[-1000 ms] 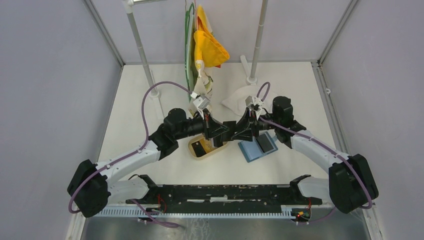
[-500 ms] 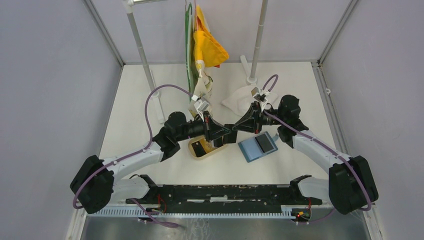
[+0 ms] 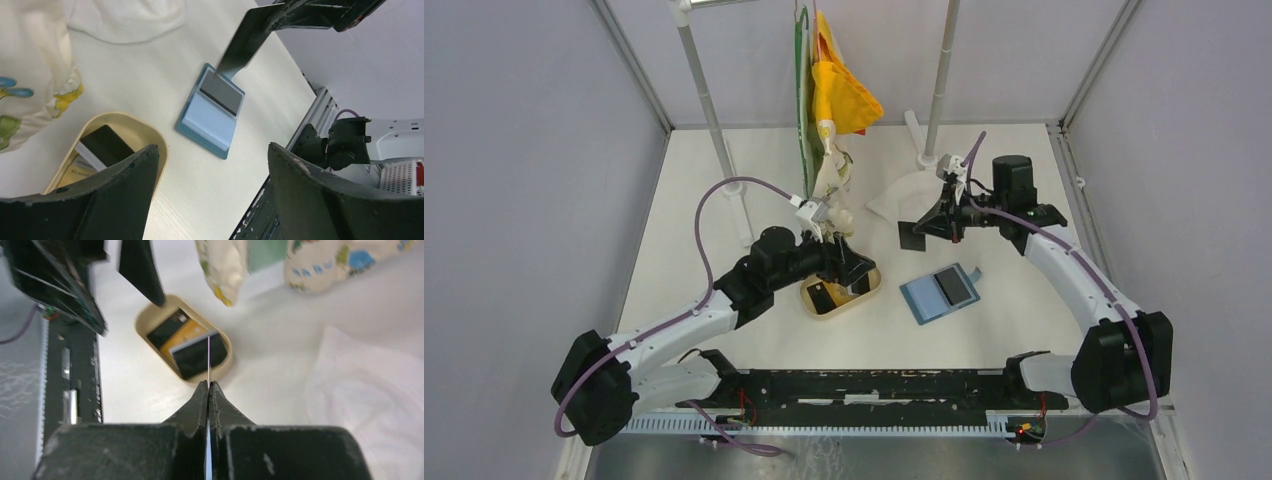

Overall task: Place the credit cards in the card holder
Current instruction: Insert the credit card into the card holder.

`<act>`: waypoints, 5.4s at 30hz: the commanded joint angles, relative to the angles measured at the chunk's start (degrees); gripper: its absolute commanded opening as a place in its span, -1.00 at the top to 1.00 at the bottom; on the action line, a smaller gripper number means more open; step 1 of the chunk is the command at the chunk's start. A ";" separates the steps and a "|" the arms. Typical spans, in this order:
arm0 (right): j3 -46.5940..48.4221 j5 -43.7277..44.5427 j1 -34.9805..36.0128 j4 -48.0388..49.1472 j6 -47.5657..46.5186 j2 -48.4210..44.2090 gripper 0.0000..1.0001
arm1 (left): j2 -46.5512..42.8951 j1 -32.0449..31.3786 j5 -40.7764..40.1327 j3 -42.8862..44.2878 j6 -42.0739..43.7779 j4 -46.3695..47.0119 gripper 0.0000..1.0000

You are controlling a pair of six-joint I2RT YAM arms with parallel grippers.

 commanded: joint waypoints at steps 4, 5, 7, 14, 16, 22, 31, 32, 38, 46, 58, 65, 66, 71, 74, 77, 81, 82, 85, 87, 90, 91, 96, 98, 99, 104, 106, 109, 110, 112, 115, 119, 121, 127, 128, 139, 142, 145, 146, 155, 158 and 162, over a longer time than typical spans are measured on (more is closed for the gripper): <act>4.43 7.18 -6.25 -37.05 -31.66 8.03 1.00 | 2.70 -1.04 2.81 0.55 -6.39 2.93 -0.57; 3.93 7.27 -6.97 -38.45 -32.89 8.96 1.00 | 3.93 -2.54 2.20 0.47 -7.50 4.45 -0.53; 2.98 7.48 -8.16 -40.87 -35.68 10.78 1.00 | 7.09 -6.97 -3.49 1.96 -7.10 4.55 -0.51; 3.28 5.59 -12.41 -43.02 -36.94 17.37 1.00 | 22.11 -19.25 -16.57 11.97 -5.65 2.42 -0.21; 4.00 5.18 -12.87 -43.69 -37.30 19.44 1.00 | 26.66 -21.13 -19.46 15.14 -5.40 0.85 -0.14; 6.09 4.36 -15.30 -44.92 -37.09 23.82 1.00 | 37.28 -23.42 -23.83 23.29 -4.70 -2.37 0.01; 8.17 3.58 -16.44 -44.18 -34.35 26.24 1.00 | 44.85 -23.47 -27.41 28.49 -3.69 -6.62 0.37; 8.26 3.45 -16.46 -44.04 -34.11 26.62 1.00 | 45.36 -23.48 -28.00 28.49 -3.82 -7.32 0.41; 7.55 2.51 -16.79 -42.84 -32.40 29.10 1.00 | 46.78 -23.42 -30.26 28.68 -4.68 -10.47 0.58; 4.51 3.18 -18.46 -37.05 -27.37 29.39 1.00 | 46.69 -23.44 -33.64 27.62 -5.49 -13.42 0.73; -4.17 9.76 -19.28 -18.88 -12.95 23.92 1.00 | 46.21 -23.42 -33.69 27.09 -5.17 -13.68 0.78; -5.04 13.46 -19.19 -17.54 -12.77 22.83 1.00 | 46.05 -23.42 -33.23 27.09 -5.08 -13.60 0.79; -5.04 13.95 -19.11 -17.63 -13.06 22.89 1.00 | 45.94 -23.43 -33.07 27.09 -5.00 -13.56 0.79; -4.60 15.51 -18.10 -19.10 -14.32 23.58 1.00 | 45.98 -23.42 -32.52 27.21 -4.99 -13.25 0.79; -4.42 16.17 -17.37 -19.41 -14.61 23.63 1.00 | 46.06 -23.51 -32.26 27.34 -4.91 -13.25 0.79; -4.31 16.70 -16.42 -20.20 -15.19 23.63 1.00 | 46.12 -23.44 -32.15 27.35 -4.90 -13.21 0.79; -4.08 17.73 -15.18 -21.23 -15.53 23.73 1.00 | 46.24 -23.47 -32.07 27.52 -4.90 -13.25 0.79; -3.90 18.06 -15.06 -21.51 -15.64 23.71 1.00 | 46.32 -23.44 -32.06 27.52 -4.90 -13.22 0.79; -3.73 19.14 -14.64 -21.71 -15.64 23.54 1.00 | 46.23 -23.42 -32.06 27.52 -4.88 -13.30 0.79; -3.48 20.08 -14.36 -22.12 -15.63 23.66 1.00 | 46.13 -23.47 -32.15 27.52 -4.82 -13.34 0.79; -2.89 21.26 -13.73 -22.90 -15.34 24.24 0.99 | 46.18 -23.44 -32.15 27.52 -4.82 -13.33 0.79; -2.76 21.21 -13.61 -23.20 -15.50 24.36 0.98 | 46.14 -23.48 -32.15 27.55 -4.82 -13.27 0.79; -1.81 21.57 -11.67 -23.65 -14.65 25.32 0.97 | 46.07 -23.51 -32.19 27.55 -4.82 -13.29 0.79; -1.53 21.31 -11.24 -23.57 -14.18 25.88 0.96 | 46.02 -23.45 -32.23 27.53 -4.76 -13.28 0.79; -1.37 21.19 -11.05 -23.42 -13.67 26.17 0.95 | 45.98 -23.45 -32.24 27.53 -4.73 -13.33 0.79; -0.46 21.39 -10.27 -22.82 -11.13 27.50 0.91 | 45.71 -23.44 -32.32 27.44 -4.73 -13.25 0.79; 0.19 21.77 -10.14 -23.24 -10.46 28.23 0.89 | 45.66 -23.45 -32.34 27.37 -4.64 -13.24 0.79; 0.45 21.78 -9.97 -23.19 -9.38 29.03 0.86 | 45.49 -23.49 -32.43 27.27 -4.55 -13.17 0.79; 0.50 21.55 -9.97 -23.38 -9.51 29.28 0.85 | 45.45 -23.44 -32.48 27.26 -4.55 -13.09 0.79; 0.58 21.66 -9.83 -23.34 -8.93 29.64 0.83 | 45.43 -23.47 -32.53 27.26 -4.55 -13.00 0.79; 0.42 21.36 -9.70 -23.49 -8.84 29.53 0.81 | 45.36 -23.45 -32.50 27.18 -4.55 -12.92 0.79; -0.42 23.75 -9.73 -22.43 -6.92 28.22 0.80 | 45.21 -23.43 -32.67 27.00 -4.55 -12.99 0.79; -0.56 24.95 -9.78 -22.66 -6.30 27.85 0.78 | 45.14 -23.47 -32.76 26.91 -4.55 -12.90 0.79; -1.39 26.66 -9.58 -23.02 -5.58 27.66 0.67 | 45.01 -23.43 -32.69 26.82 -4.38 -12.47 0.79; -1.46 26.72 -9.44 -23.03 -5.51 27.74 0.68 | 44.90 -23.42 -32.60 26.82 -4.31 -12.40 0.79; -1.35 27.70 -6.28 -22.10 -4.79 28.52 0.70 | 44.61 -23.43 -32.26 26.82 -3.81 -11.85 0.79; -1.19 27.27 -5.77 -21.94 -4.61 28.76 0.69 | 44.54 -23.43 -32.24 26.82 -3.76 -11.85 0.79; -1.00 27.17 -5.39 -21.73 -4.61 28.81 0.67 | 44.29 -23.43 -32.10 26.76 -3.68 -11.63 0.78; -0.85 27.04 -5.36 -21.72 -4.69 28.81 0.66 | 44.12 -23.42 -31.88 26.67 -3.60 -11.40 0.78; 0.21 25.93 -5.29 -21.44 -4.62 28.81 0.61 | 37.87 -23.42 -24.68 25.54 -2.79 -6.99 0.36; 0.15 25.68 -5.23 -21.29 -4.61 28.81 0.60 | 36.68 -23.51 -20.84 24.69 -3.72 -2.51 0.32; -0.10 25.50 -5.25 -21.11 -4.70 28.71 0.61 | 38.48 -24.50 -18.23 25.89 -7.60 1.93 0.34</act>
